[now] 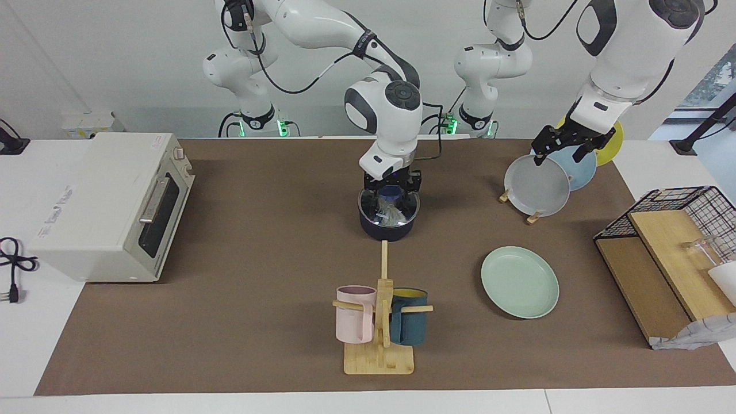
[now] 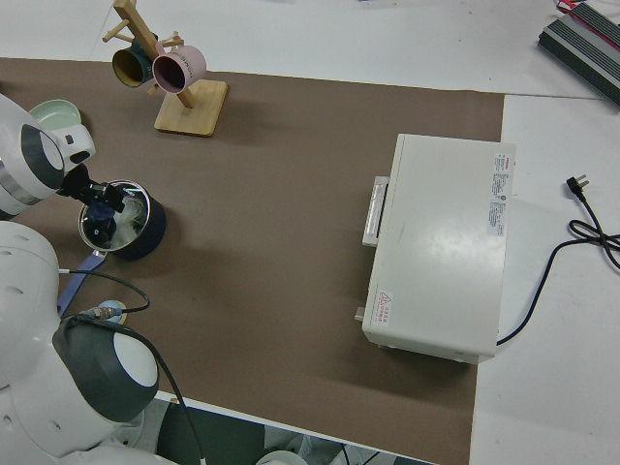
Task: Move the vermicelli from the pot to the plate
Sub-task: 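Reach the right gripper to the pot lid and grasp its knob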
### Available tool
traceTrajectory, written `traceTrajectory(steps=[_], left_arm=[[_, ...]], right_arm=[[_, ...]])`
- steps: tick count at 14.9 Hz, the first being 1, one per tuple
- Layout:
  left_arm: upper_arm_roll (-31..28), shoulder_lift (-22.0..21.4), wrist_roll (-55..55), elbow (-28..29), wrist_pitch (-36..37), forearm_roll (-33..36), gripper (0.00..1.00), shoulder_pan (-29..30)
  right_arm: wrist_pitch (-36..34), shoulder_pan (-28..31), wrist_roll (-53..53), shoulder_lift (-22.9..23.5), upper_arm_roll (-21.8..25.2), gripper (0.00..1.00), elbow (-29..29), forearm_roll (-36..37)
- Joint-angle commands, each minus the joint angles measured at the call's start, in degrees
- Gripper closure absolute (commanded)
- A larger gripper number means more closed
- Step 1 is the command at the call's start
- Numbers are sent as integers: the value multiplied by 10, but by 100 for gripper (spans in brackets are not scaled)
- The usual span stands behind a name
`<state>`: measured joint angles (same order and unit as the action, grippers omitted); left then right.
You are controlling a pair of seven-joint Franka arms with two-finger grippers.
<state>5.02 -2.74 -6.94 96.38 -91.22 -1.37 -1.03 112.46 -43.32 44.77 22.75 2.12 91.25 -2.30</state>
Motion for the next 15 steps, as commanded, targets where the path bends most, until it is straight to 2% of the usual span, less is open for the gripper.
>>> traceTrajectory(steps=[1,3,6,10,15], left_arm=[[3,-13,3,11,3,5,0,7],[4,-13,3,11,3,5,0,7],[4,-13,2,11,3,5,0,6],[4,-13,2,11,2,5,0,2],[4,-12,-2,11,-11,5,0,3]], right_arm=[[11,-1,1,-16,0,36,18,1],[7,-1,-11,-16,0,41,16,1],[3,1,-14,-15,0,41,10,2],[-49,17,-48,-15,2,41,-40,3],[-103,99,-172,-32,2,41,-63,0]])
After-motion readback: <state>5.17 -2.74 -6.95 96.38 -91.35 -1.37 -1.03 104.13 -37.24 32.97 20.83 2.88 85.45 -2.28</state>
